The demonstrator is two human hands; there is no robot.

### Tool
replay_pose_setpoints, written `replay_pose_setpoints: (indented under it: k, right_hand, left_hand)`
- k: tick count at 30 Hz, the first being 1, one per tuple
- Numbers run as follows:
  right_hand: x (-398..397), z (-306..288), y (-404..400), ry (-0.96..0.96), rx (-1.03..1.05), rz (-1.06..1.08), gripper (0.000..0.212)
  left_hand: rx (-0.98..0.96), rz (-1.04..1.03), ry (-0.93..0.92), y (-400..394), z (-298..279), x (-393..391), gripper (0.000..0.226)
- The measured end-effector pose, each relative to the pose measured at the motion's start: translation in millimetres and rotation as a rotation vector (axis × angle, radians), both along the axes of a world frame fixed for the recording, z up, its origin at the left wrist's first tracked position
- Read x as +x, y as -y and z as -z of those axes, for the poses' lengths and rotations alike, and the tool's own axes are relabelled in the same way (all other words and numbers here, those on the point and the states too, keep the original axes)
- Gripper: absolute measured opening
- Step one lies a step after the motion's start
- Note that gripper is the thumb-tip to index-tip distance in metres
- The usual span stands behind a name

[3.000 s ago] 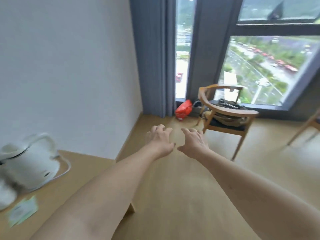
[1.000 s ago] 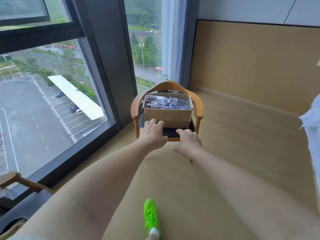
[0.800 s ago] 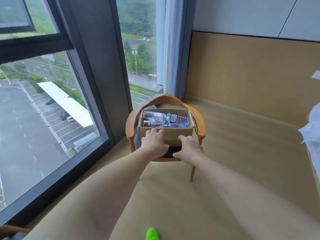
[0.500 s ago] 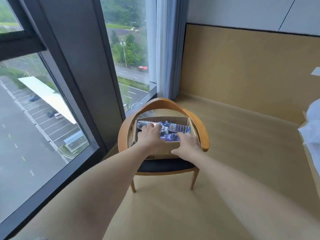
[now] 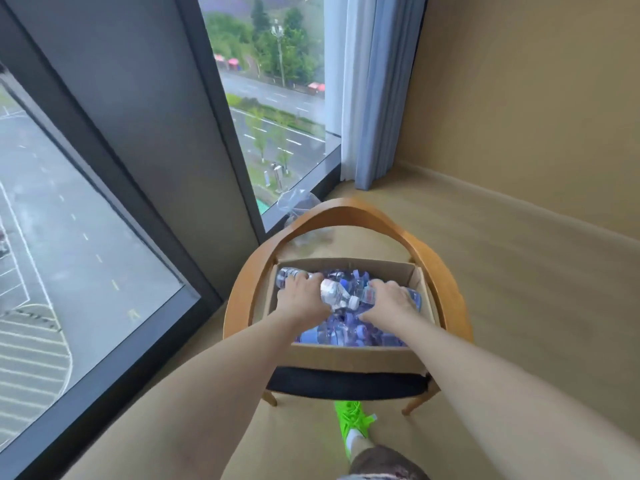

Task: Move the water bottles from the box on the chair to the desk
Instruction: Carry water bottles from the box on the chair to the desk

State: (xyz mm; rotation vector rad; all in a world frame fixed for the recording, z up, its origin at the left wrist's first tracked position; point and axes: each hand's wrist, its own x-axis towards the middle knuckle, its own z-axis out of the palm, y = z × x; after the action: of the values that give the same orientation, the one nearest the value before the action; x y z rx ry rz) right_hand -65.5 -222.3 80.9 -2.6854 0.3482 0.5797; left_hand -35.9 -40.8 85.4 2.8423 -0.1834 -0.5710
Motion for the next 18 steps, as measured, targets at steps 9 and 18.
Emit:
replay_pose_setpoints:
  k: [9,18]
  right_hand:
    - [113,64,40,-0.196,0.033,-0.017,0.077]
    - [133,126,42,-0.332,-0.079,-0.137,0.062]
  left_hand:
    - [0.157,0.149,-0.161,30,60,107,0.075]
    - [0.331,0.398,-0.356,30,116,131,0.067]
